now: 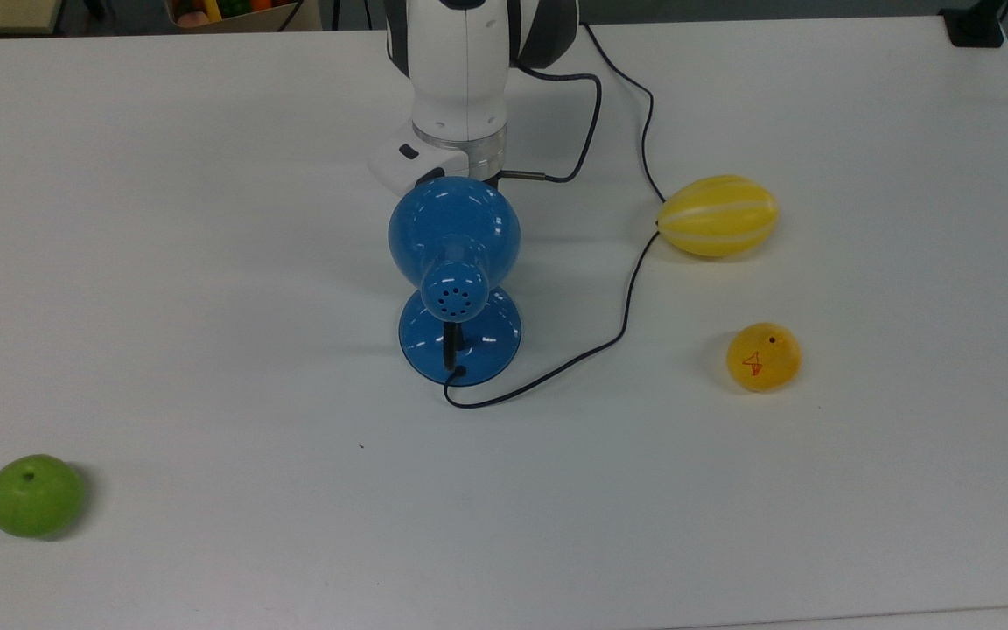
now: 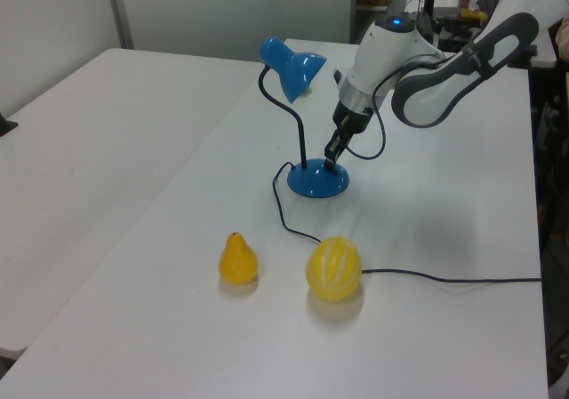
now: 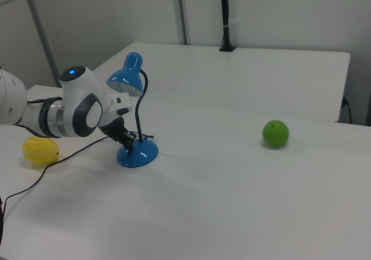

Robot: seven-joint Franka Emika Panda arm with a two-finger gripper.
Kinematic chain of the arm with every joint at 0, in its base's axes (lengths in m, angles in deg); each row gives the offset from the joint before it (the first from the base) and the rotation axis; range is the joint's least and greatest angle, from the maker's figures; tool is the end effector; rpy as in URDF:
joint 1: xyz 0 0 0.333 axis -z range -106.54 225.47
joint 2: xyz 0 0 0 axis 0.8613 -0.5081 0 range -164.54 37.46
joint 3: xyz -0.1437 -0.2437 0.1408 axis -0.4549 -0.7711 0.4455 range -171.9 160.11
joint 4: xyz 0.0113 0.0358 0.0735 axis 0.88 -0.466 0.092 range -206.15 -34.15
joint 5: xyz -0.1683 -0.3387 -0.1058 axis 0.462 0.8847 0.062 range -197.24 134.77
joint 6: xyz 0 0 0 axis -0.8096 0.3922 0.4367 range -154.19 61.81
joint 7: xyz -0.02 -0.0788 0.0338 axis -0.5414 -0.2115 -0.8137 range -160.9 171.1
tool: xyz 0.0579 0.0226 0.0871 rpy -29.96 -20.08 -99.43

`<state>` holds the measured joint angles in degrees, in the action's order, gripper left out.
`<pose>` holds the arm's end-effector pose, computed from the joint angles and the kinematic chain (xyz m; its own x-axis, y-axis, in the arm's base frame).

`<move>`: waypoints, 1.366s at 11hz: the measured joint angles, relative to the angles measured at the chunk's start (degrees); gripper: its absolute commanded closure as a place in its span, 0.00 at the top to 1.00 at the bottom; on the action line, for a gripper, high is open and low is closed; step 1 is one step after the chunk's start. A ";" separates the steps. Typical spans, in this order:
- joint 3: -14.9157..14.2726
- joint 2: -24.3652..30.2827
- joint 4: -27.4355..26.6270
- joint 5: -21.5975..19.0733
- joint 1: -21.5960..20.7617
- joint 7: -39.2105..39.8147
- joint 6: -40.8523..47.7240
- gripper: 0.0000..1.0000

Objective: Turn on desk lamp
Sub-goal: 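Press the switch on the blue lamp base with the gripper fingertips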

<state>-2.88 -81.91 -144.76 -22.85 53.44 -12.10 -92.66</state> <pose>0.6265 0.1025 0.3362 0.9337 -0.0299 0.3567 -0.0259 -0.9995 -0.0159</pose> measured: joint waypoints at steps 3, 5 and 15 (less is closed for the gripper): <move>0.00 -0.56 0.54 0.21 0.00 0.00 0.00 0.00; 0.01 -0.57 0.54 0.67 -0.02 0.00 -0.01 0.00; -0.04 0.27 1.22 1.11 0.04 0.00 4.89 0.00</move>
<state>-2.92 -81.64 -143.55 -21.73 53.48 -12.10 -87.78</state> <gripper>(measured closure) 0.991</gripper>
